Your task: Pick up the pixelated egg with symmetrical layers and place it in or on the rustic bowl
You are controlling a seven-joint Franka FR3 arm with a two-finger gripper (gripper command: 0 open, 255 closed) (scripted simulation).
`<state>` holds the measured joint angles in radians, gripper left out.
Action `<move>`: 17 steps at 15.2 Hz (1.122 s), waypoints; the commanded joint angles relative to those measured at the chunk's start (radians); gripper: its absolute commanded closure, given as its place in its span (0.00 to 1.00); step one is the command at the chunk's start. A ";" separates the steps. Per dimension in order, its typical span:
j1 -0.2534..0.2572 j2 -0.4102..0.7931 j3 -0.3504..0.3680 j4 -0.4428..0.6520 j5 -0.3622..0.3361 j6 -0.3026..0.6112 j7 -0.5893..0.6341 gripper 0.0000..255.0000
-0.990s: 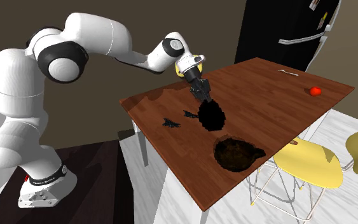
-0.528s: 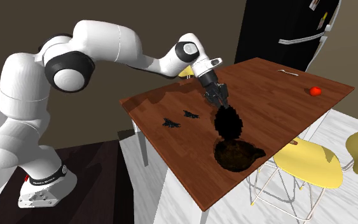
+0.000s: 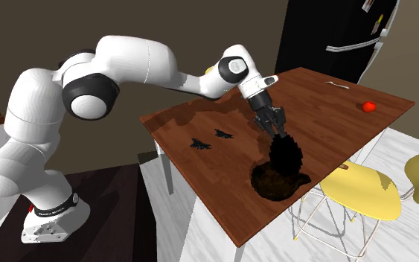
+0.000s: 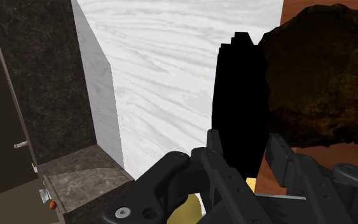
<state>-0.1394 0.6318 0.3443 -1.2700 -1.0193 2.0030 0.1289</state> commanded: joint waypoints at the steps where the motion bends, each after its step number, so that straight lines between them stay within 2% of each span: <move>1: -0.001 0.004 -0.003 -0.016 -0.008 0.016 0.016 1.00; 17: 0.005 0.073 -0.037 -0.088 -0.076 0.111 0.136 1.00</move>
<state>-0.1363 0.6992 0.3094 -1.3589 -1.0919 2.1112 0.2594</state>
